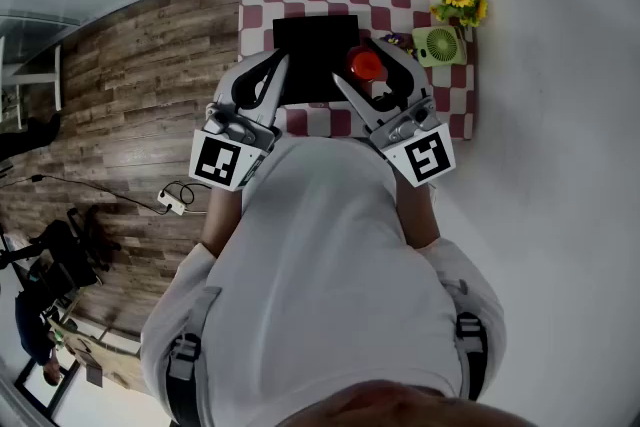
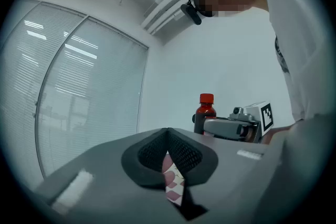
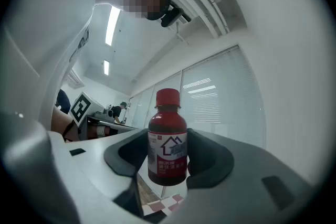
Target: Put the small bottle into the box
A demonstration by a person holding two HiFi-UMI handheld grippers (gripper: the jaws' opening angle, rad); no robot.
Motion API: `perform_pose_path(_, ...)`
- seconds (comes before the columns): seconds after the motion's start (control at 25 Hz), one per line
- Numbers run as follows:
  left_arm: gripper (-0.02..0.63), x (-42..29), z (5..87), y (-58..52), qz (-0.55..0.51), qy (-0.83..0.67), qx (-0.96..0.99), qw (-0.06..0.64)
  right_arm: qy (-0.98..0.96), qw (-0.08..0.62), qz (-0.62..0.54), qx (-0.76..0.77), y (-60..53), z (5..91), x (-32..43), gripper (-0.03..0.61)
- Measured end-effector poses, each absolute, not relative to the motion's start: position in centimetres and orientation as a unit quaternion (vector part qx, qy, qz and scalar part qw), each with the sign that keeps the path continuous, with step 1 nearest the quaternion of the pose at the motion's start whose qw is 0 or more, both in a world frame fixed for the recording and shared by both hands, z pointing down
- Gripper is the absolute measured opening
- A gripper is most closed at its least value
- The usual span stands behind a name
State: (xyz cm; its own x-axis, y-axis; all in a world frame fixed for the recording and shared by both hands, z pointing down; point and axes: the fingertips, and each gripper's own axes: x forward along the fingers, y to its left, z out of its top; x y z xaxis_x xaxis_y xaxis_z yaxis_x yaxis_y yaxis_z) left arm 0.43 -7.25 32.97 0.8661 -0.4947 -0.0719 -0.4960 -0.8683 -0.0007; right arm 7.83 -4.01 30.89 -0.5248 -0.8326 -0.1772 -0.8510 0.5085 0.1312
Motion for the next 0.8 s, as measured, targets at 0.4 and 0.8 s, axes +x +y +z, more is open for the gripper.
perform_pose_path(0.4,0.002,0.7,32.9,-6.4,0.037,0.252,-0.967,0.018,0.868,0.047,0.098,-0.484,-3.4,30.7,8.1,0.222)
perform_pose_path(0.8,0.002,-1.1,34.8,-6.4,0.014,0.285,-0.959,0.003,0.864,-0.026,0.068,-0.498,-3.8,35.6,10.1,0.222)
